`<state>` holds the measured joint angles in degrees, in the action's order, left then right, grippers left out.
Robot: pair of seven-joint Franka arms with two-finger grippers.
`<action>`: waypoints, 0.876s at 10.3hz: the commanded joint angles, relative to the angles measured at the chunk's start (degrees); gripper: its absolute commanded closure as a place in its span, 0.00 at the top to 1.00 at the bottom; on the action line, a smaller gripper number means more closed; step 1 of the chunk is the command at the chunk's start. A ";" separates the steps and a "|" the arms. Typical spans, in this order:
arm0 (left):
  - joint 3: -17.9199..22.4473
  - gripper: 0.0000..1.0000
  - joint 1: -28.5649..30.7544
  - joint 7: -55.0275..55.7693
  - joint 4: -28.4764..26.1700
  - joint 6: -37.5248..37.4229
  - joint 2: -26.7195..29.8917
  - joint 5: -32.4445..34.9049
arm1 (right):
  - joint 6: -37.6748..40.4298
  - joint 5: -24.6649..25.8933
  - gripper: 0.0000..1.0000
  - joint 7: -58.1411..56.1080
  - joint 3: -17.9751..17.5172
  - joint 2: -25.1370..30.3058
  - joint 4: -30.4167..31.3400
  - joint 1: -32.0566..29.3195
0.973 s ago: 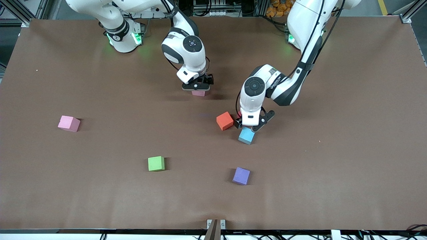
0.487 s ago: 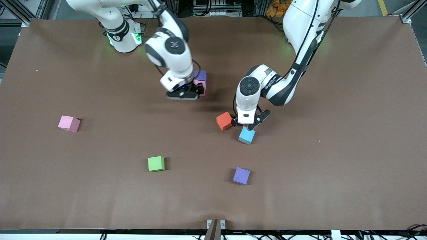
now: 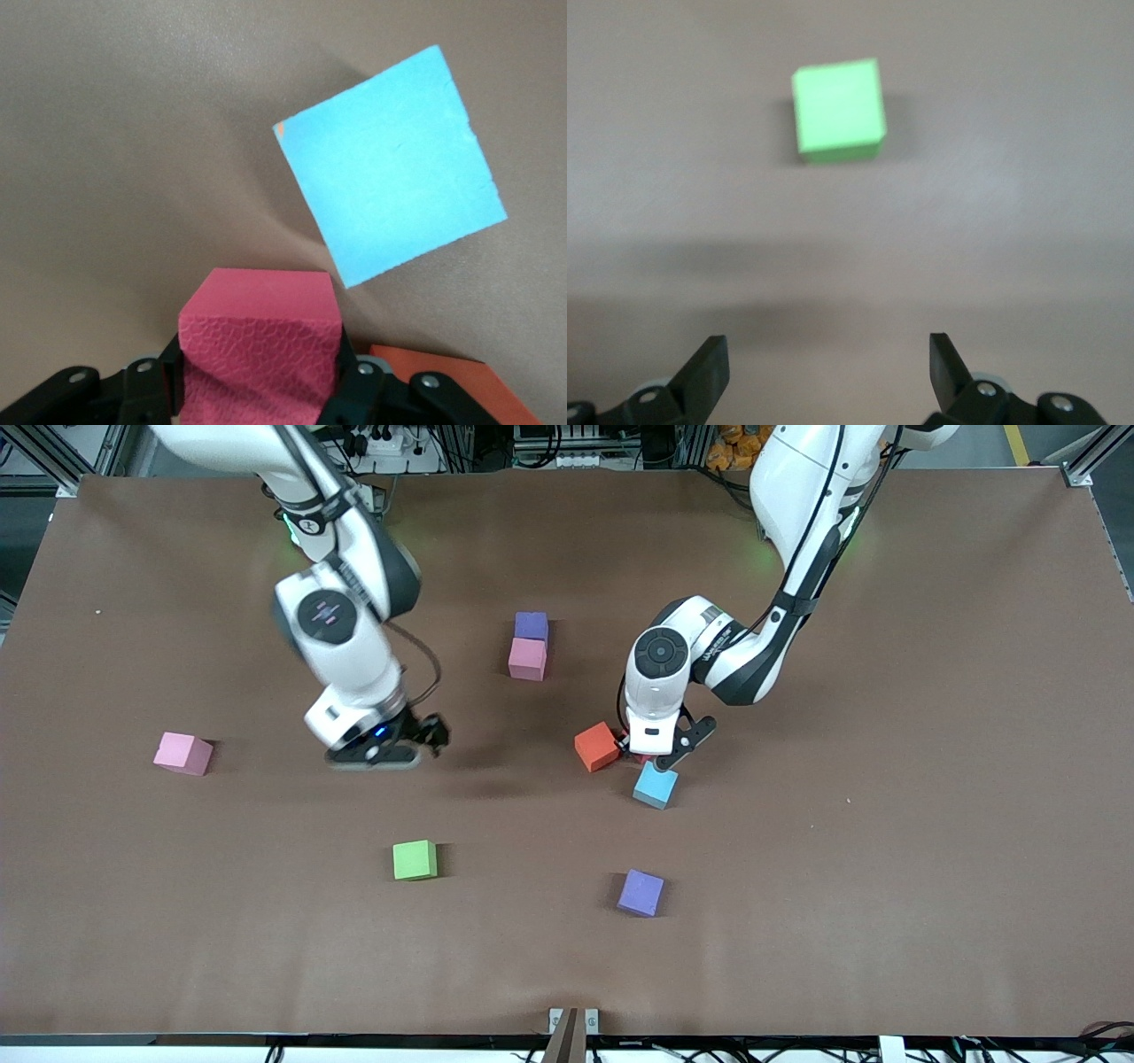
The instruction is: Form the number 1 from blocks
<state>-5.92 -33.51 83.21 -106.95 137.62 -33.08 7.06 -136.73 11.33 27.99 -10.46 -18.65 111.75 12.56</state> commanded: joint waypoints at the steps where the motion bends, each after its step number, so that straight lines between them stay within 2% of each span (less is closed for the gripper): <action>1: 0.12 0.00 -0.24 -5.64 0.95 -6.45 4.23 1.64 | 0.85 0.27 1.00 -2.50 2.27 -10.85 -13.09 1.40; 3: -2.15 0.00 -0.51 -8.84 5.15 -10.42 4.43 1.73 | 0.85 -1.04 1.00 -3.12 9.98 -18.32 -21.88 6.82; 4: -3.12 0.00 -0.86 -10.68 6.48 -10.44 4.34 1.82 | 0.50 -3.14 1.00 -5.21 11.93 -20.44 -24.36 8.25; 7: -3.22 0.00 -4.71 -18.76 16.21 -10.44 -1.00 1.64 | -0.73 -8.24 1.00 -9.54 13.71 -22.92 -26.48 9.14; 9: -3.22 0.00 -7.44 -25.44 21.84 -10.53 -6.09 1.38 | -1.78 -9.49 1.00 -9.62 15.28 -24.41 -27.19 10.71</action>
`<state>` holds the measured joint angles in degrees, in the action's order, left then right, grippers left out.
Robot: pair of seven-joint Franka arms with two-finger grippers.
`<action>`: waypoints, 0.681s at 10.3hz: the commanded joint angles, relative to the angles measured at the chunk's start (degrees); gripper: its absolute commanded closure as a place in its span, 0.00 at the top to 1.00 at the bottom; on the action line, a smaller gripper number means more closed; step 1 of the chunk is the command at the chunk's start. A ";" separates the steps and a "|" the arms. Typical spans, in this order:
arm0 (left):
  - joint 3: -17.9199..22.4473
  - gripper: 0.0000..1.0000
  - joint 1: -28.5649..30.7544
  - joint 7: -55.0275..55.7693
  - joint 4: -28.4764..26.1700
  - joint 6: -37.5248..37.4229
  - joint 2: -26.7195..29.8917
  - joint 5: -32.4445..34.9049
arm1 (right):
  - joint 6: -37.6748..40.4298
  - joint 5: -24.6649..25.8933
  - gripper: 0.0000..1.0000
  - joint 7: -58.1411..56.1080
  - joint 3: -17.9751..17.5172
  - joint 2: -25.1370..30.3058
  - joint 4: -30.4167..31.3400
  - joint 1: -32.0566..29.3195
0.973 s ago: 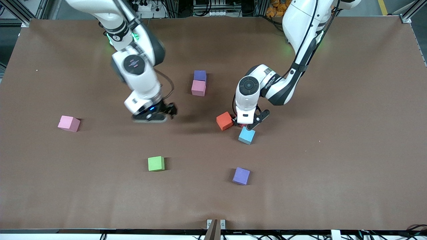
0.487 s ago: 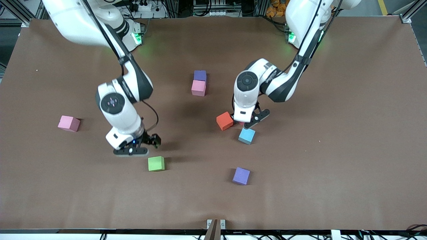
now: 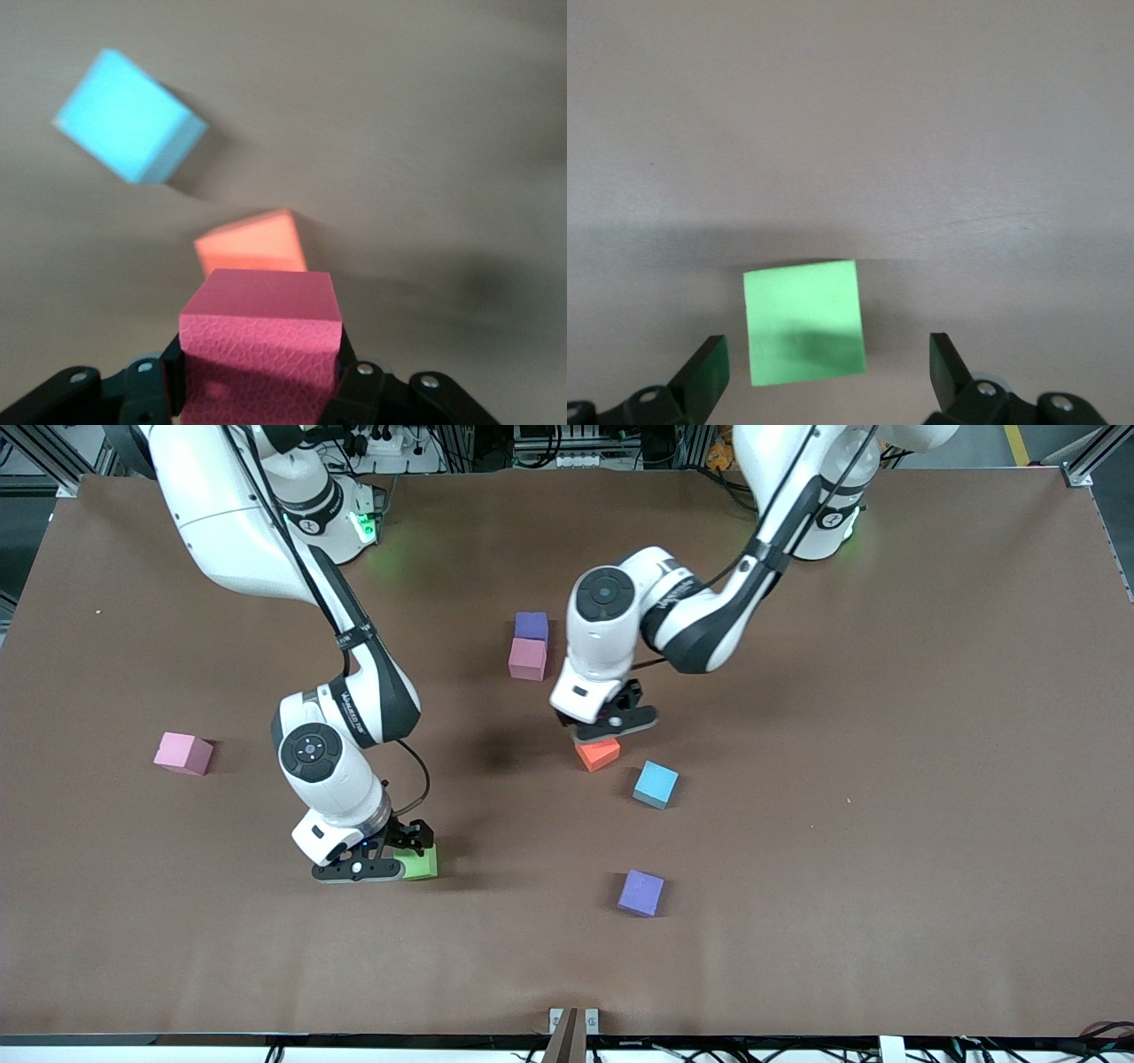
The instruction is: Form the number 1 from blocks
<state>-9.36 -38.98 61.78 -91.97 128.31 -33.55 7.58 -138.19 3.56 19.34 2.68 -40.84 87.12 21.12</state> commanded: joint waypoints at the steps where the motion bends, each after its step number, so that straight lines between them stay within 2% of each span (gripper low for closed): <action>1: 0.22 0.00 -3.37 -4.91 10.37 -1.22 -8.87 0.86 | -1.89 -1.89 1.00 -0.98 2.76 -3.09 -2.57 2.60; 3: 0.49 0.00 -6.10 -5.44 13.65 -1.13 -13.02 0.86 | -3.92 -1.98 1.00 -0.98 2.77 -4.85 -2.57 2.69; 6: 0.49 0.00 -8.56 -6.24 13.66 -1.13 -13.91 0.86 | -5.94 -2.16 1.00 -0.89 2.86 -6.79 -2.31 2.69; 7: 0.49 0.00 -9.70 -6.24 13.66 -1.13 -14.52 0.86 | -6.64 -2.16 0.82 -0.97 2.86 -7.14 -2.14 2.78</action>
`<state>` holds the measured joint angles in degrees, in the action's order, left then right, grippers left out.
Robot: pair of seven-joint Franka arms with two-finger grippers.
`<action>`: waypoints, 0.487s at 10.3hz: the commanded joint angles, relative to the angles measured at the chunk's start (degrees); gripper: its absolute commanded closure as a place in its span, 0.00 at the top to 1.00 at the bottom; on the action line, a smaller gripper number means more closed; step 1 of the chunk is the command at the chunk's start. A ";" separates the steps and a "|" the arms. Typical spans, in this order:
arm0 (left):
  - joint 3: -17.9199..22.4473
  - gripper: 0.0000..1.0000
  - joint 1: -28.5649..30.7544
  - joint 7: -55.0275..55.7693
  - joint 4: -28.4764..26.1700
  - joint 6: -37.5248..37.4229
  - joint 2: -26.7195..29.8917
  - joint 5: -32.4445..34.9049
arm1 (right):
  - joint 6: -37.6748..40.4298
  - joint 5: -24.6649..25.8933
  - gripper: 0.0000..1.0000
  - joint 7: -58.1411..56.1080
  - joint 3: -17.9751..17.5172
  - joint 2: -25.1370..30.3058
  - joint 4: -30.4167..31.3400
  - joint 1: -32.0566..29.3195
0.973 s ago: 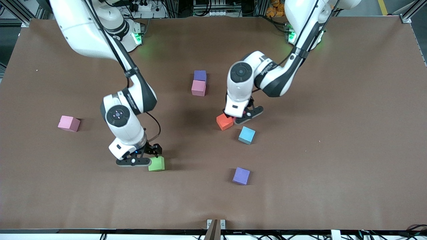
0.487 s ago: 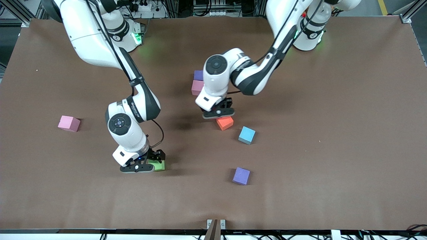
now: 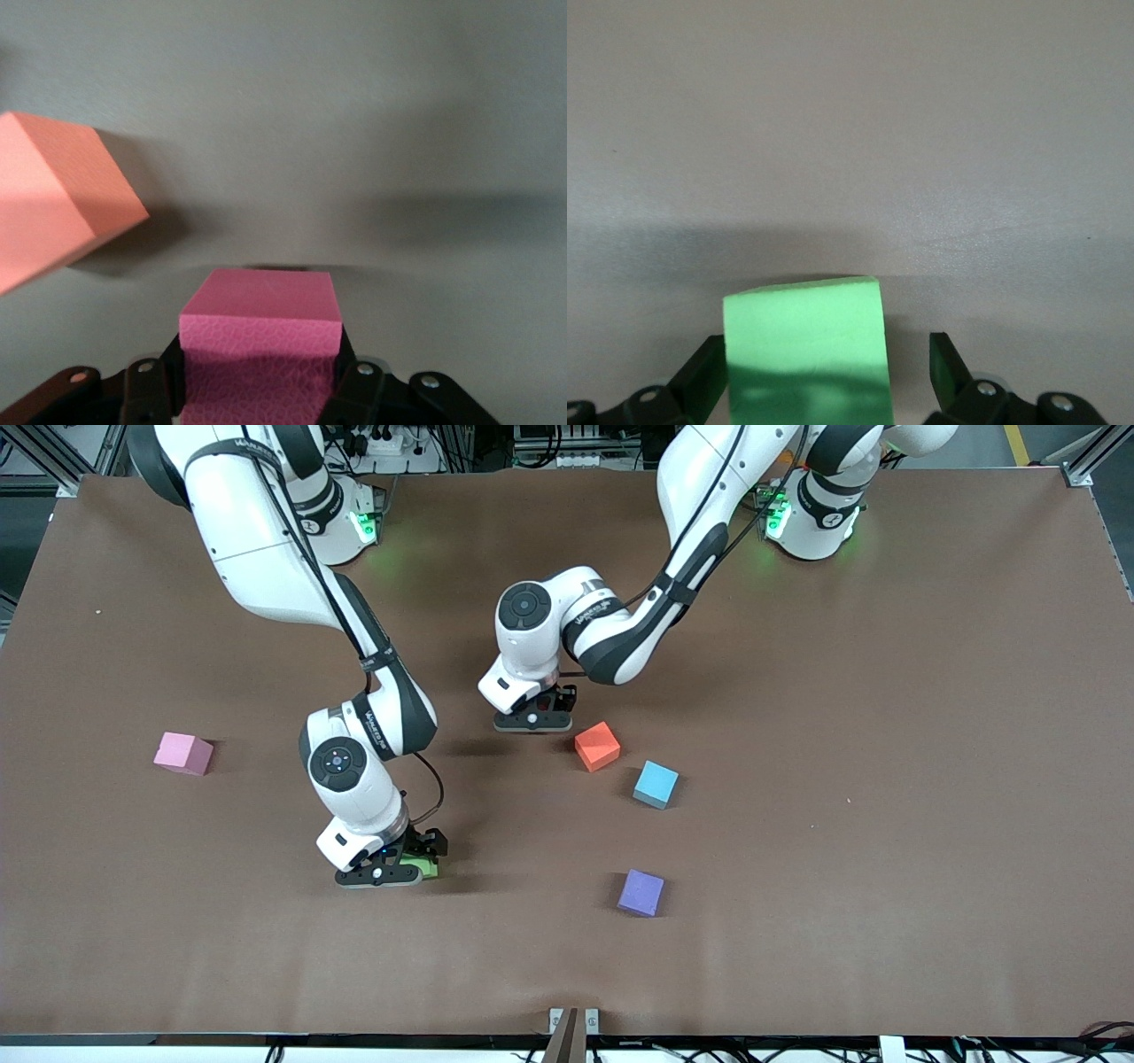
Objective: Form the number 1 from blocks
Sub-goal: 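Carry green with the right gripper while the left gripper sets red beside pink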
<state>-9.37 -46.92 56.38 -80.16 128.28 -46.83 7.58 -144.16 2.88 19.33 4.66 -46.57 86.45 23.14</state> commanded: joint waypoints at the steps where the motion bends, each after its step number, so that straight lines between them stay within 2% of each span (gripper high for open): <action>1: 0.49 0.00 -2.65 -0.83 1.68 -1.10 -1.42 0.86 | -0.77 -1.65 0.41 -1.04 0.88 -1.34 -1.28 0.77; 2: 0.40 0.00 -2.83 -0.83 1.50 -1.10 -1.42 0.86 | -0.77 -1.74 0.08 -1.65 0.88 -1.07 -1.37 0.77; 3: 0.40 0.00 -3.18 -0.83 1.41 -1.10 -1.42 0.95 | -0.16 -2.00 0.00 -3.40 0.97 0.06 -1.37 0.51; 4: 0.40 0.00 -3.53 -0.92 1.32 -1.10 -1.60 0.95 | 1.76 -1.92 0.00 -4.64 0.97 2.60 -0.85 -0.37; 5: 0.31 0.00 -3.62 -0.83 1.32 -1.10 -1.69 0.86 | 7.00 -2.00 0.00 -6.13 0.97 5.58 -0.76 -1.33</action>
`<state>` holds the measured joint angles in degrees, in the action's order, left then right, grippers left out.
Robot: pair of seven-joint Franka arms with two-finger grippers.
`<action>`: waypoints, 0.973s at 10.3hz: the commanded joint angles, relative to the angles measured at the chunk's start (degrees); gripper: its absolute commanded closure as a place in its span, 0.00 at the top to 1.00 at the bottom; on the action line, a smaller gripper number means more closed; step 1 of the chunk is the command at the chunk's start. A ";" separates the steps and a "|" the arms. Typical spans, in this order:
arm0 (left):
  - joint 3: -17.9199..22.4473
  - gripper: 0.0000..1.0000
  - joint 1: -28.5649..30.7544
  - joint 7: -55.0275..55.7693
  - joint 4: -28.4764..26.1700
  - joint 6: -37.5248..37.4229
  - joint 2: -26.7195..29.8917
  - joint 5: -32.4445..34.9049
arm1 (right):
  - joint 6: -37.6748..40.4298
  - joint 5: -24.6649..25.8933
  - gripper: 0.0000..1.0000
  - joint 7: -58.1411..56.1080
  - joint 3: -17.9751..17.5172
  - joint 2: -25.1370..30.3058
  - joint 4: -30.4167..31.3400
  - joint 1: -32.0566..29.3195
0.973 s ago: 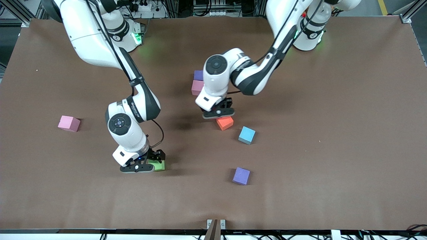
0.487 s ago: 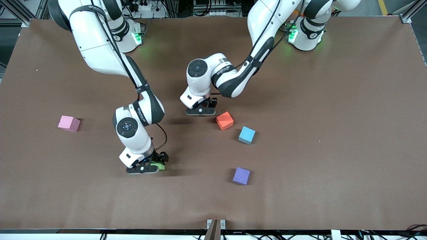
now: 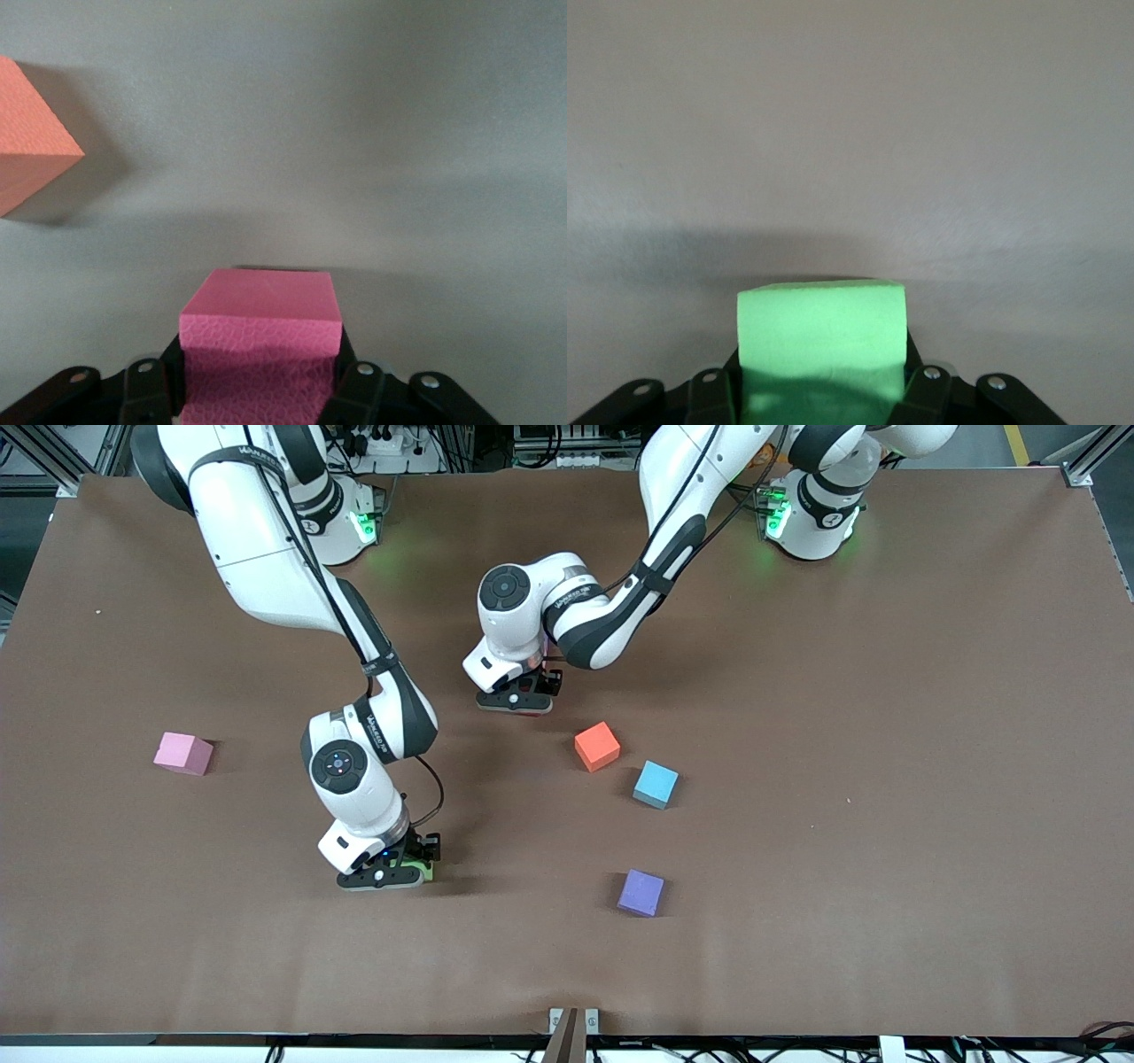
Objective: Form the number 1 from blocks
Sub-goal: 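Carry green with the right gripper while the left gripper sets red beside pink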
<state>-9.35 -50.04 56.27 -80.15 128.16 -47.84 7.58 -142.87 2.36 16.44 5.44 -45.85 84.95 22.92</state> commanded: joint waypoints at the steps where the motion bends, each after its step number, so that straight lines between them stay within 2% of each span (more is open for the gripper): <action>1: 0.30 0.00 -1.19 -0.46 1.40 -0.98 -1.20 0.69 | 10.46 -1.57 0.00 -5.18 0.18 8.46 1.10 -1.91; 3: 0.30 0.00 -1.99 0.07 1.49 -0.81 -1.73 0.68 | 15.50 -3.06 0.00 -12.01 0.18 14.71 4.34 -4.20; 5: 0.30 0.00 -2.25 0.07 1.49 -0.81 -1.73 0.60 | 16.48 -4.91 0.00 -14.77 1.32 17.71 6.54 -4.20; 9: 0.30 0.00 -2.87 0.07 1.40 -0.81 -1.73 0.33 | 17.19 -5.09 0.00 -14.60 1.32 18.08 6.72 -4.38; 10: 0.30 0.95 -2.78 0.16 1.40 -0.81 -1.64 0.25 | 16.93 -5.09 0.00 -14.42 1.32 17.99 6.72 -4.29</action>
<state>-9.38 -52.33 56.27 -80.03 128.09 -48.91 7.58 -125.46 -1.30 2.94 6.68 -29.54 89.77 18.53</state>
